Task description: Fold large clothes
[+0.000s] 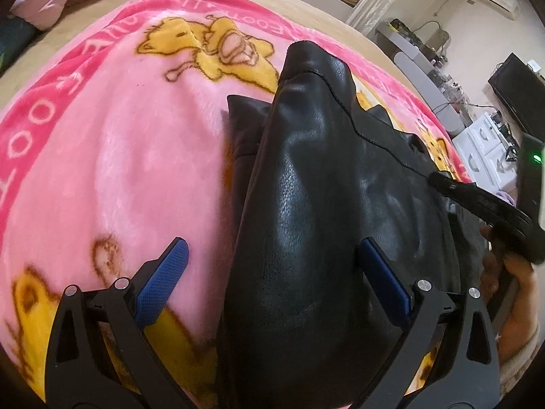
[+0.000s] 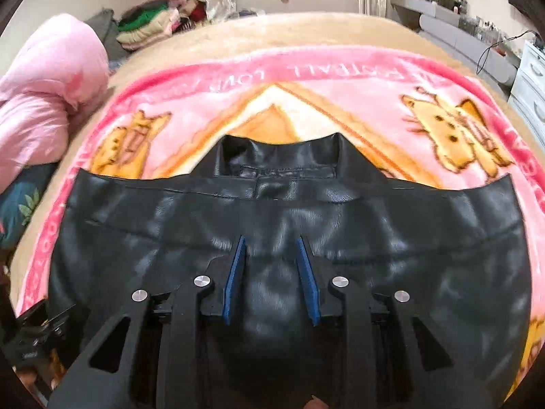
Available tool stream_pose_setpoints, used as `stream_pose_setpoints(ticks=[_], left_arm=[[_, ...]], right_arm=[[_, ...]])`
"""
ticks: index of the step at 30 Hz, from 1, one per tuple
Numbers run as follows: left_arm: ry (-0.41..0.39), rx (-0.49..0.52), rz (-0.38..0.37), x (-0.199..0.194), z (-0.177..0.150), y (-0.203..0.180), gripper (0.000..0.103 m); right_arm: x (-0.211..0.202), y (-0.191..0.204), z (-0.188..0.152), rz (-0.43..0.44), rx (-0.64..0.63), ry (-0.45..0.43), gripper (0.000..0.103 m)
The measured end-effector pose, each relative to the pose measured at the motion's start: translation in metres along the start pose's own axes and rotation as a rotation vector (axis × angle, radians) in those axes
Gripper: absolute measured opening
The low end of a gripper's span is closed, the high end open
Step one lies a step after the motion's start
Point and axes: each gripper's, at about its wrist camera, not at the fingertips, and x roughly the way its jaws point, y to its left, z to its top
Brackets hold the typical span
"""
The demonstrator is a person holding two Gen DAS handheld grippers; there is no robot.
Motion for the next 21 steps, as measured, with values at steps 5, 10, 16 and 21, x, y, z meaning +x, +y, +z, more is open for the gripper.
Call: stream_pose_setpoints(ticks=[5,10,16,21], left_arm=[[-0.004,0.004,-0.013,0.0,0.003,-0.003,0.091],[-0.026,0.06,-0.041,-0.008,0.001,-0.02,0.06],[-0.032,0.063,-0.047,-0.01,0.001,-0.021,0.059],[-0.025,0.058,-0.05,-0.011,0.003,-0.018,0.063]], right_arm=[[0.025,-0.002,-0.004,-0.008,-0.002,0.041,0.028],[0.001,-0.009,-0.007,0.068,0.023,-0.01,0.028],[-0.07,0.003,-0.061,0.136,-0.066,-0.12,0.028],[-0.046,0.0,-0.096,0.117,-0.058,-0.013,0.026]])
